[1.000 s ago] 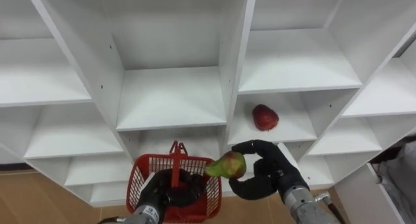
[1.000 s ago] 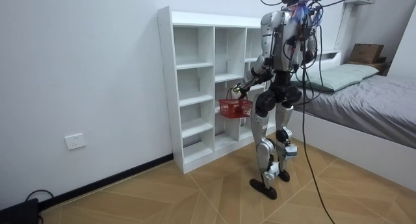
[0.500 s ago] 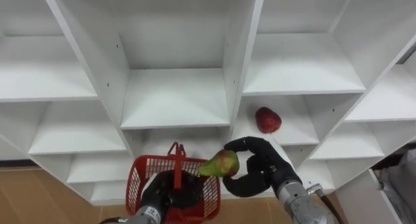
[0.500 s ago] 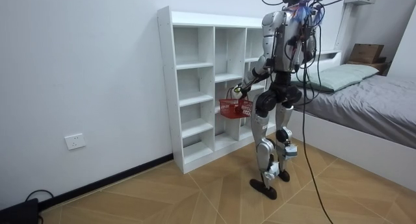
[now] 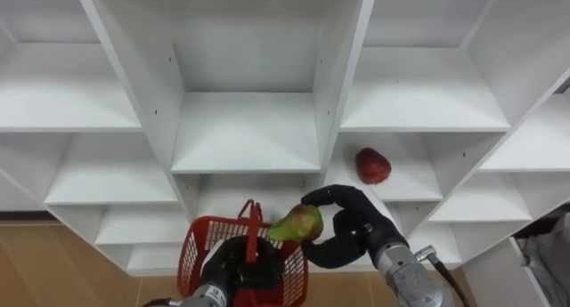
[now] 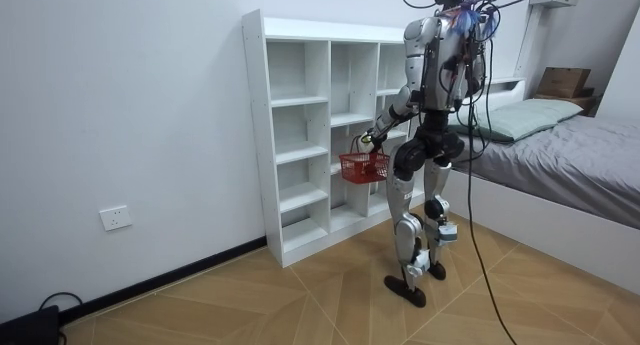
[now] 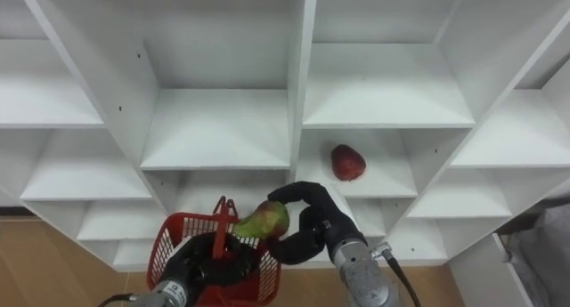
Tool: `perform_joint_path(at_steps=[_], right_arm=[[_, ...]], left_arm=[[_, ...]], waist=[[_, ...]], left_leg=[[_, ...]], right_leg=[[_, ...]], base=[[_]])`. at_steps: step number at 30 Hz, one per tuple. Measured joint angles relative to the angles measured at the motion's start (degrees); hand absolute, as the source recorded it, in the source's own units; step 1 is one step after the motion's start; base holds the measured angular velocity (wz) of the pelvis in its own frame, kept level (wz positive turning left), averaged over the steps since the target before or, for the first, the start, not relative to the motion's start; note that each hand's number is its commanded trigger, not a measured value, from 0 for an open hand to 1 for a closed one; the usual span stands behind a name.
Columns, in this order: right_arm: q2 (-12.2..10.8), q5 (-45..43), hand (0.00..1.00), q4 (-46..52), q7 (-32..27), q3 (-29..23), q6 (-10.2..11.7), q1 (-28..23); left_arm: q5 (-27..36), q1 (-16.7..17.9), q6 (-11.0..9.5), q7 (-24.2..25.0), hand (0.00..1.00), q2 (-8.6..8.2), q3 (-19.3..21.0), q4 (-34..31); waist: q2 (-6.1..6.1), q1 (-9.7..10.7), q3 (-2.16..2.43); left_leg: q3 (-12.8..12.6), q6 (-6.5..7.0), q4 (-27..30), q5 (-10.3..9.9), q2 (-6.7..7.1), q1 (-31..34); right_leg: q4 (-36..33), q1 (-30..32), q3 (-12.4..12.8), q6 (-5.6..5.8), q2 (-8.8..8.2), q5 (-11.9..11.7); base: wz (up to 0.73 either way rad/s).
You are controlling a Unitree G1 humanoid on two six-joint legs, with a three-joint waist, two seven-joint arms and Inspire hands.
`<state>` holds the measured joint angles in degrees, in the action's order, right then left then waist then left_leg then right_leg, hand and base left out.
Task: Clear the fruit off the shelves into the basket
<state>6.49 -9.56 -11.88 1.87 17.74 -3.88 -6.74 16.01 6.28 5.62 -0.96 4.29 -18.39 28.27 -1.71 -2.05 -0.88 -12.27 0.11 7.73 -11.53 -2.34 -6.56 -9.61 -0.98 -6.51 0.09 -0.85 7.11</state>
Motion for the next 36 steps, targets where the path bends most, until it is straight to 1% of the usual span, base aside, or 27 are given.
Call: perform_joint_path(at_steps=[8,12,23,27,28,33,36], right_arm=[[0.4,-1.9,1.0,-1.0,0.0,0.2,0.0,0.7],[0.6,-2.0,1.0,-1.0,0.0,0.2,0.0,0.7],[0.6,-2.0,1.0,-1.5,-0.5,0.2,0.0,1.1],[0.6,-2.0,1.0,-5.3,-1.1,0.2,0.0,1.2],[0.6,-2.0,1.0,-6.7,-1.3,0.2,-0.2,1.2],[0.3,-2.0,1.0,-9.7,-1.9,0.0,-0.2,2.2],[0.3,-2.3,1.0,-12.1,-2.0,-0.3,-0.7,3.1]], left_arm=[[-0.4,0.0,0.0,1.6,1.0,0.0,0.0,0.0],[-0.4,0.0,0.0,1.7,1.0,0.0,0.1,0.0],[-0.4,0.1,0.0,2.8,1.0,-0.01,0.0,0.0],[-0.5,0.5,0.2,2.6,1.0,-0.06,0.0,0.0],[-0.5,0.7,0.3,2.6,1.0,-0.01,0.0,0.0],[-0.6,1.1,0.4,2.6,1.0,0.12,-0.7,-0.1],[-0.5,1.1,0.4,2.6,1.0,0.16,-0.6,-0.2]], waist=[[0.0,-0.1,0.02],[-0.04,-0.1,0.05],[-0.32,0.0,0.24],[-0.36,0.0,0.29],[-0.36,0.1,0.28],[-0.34,0.0,0.27],[-0.43,0.0,0.32]], left_leg=[[0.0,0.0,0.1,0.0,0.01,0.0],[0.1,0.0,0.2,0.0,0.01,0.0],[0.4,0.01,0.2,0.0,0.02,0.0],[1.0,0.01,0.4,0.0,0.06,-0.1],[1.5,0.01,0.5,0.0,0.08,-0.1],[1.9,0.0,0.8,0.0,0.06,0.0],[2.1,0.01,1.0,0.0,0.08,-0.1]], right_leg=[[-0.1,0.0,0.0,0.0,-0.02,0.0],[-0.1,-0.1,-0.1,0.0,-0.02,0.0],[-0.1,-0.2,-0.2,0.0,-0.05,0.0],[0.1,-0.7,-0.8,0.0,-0.15,0.0],[0.1,-1.0,-1.1,0.0,-0.2,0.0],[0.0,-1.1,-1.5,-0.07,-0.28,0.2],[-0.1,-1.4,-1.5,-0.07,-0.32,0.2]], base=[[0.0],[0.0],[0.0],[0.09],[0.11],[0.06],[0.01]])
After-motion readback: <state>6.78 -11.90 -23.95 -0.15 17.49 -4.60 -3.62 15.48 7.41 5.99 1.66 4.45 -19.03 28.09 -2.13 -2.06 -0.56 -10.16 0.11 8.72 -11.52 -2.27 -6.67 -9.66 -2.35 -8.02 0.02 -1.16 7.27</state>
